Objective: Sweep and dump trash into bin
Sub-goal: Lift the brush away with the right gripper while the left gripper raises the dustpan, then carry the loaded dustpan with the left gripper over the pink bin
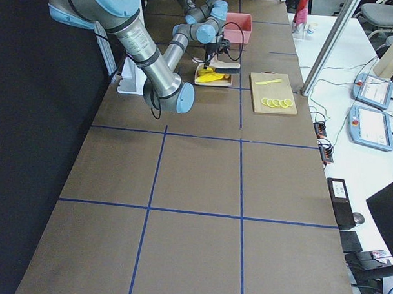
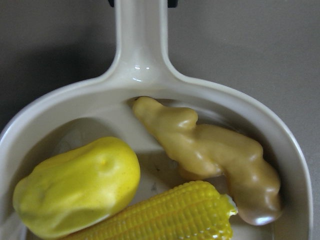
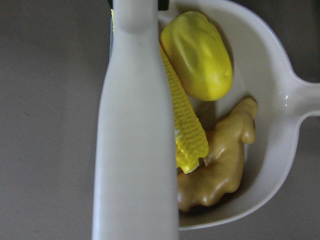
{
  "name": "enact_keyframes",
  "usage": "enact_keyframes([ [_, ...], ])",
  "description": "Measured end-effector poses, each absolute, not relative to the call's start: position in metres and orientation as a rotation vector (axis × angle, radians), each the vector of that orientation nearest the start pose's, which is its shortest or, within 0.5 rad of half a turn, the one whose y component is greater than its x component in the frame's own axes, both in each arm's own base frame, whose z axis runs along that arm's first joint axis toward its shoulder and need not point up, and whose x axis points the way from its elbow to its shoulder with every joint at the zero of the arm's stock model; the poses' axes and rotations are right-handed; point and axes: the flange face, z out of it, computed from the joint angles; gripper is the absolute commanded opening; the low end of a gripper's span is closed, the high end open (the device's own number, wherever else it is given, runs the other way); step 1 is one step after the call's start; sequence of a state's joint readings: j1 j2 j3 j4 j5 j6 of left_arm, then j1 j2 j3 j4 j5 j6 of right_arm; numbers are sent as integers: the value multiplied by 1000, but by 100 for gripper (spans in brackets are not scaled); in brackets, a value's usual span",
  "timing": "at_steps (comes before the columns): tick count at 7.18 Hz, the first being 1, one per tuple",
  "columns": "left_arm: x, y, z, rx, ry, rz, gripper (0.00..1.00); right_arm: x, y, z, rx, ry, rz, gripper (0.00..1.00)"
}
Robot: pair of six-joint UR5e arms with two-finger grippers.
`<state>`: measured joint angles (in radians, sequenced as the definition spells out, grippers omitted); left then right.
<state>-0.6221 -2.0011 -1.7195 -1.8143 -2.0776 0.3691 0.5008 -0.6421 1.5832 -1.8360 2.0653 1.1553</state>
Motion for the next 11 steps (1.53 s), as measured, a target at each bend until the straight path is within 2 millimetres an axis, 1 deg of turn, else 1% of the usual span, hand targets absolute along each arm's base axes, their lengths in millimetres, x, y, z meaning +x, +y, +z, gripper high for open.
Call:
enact_keyframes([
  [1,469,-439,319,700,776,1422,1,-555,-417,98,-137,-814,-74,0],
  [2,469,-437,318,702,805,1425,1,-523,-422,97,-137,-828,-57,0],
  [3,468,-435,316,710,832,1423,1,-482,-427,111,-133,-845,-35,0],
  [4,466,-434,316,721,854,1418,1,-432,-429,135,-128,-863,-9,0],
  [5,464,-435,316,725,871,1413,1,-388,-426,158,-127,-866,14,0],
  [6,458,-438,314,726,888,1407,0,-356,-423,175,-127,-844,24,0],
  [7,447,-446,311,727,911,1394,1,-333,-419,198,-126,-803,14,0],
  [8,429,-456,305,733,939,1375,1,-315,-413,226,-124,-763,-8,1],
  [10,386,-479,294,755,978,1330,2,-286,-405,284,-118,-676,-49,1],
  [11,361,-489,292,757,1004,1305,3,-268,-407,312,-109,-628,-70,1],
])
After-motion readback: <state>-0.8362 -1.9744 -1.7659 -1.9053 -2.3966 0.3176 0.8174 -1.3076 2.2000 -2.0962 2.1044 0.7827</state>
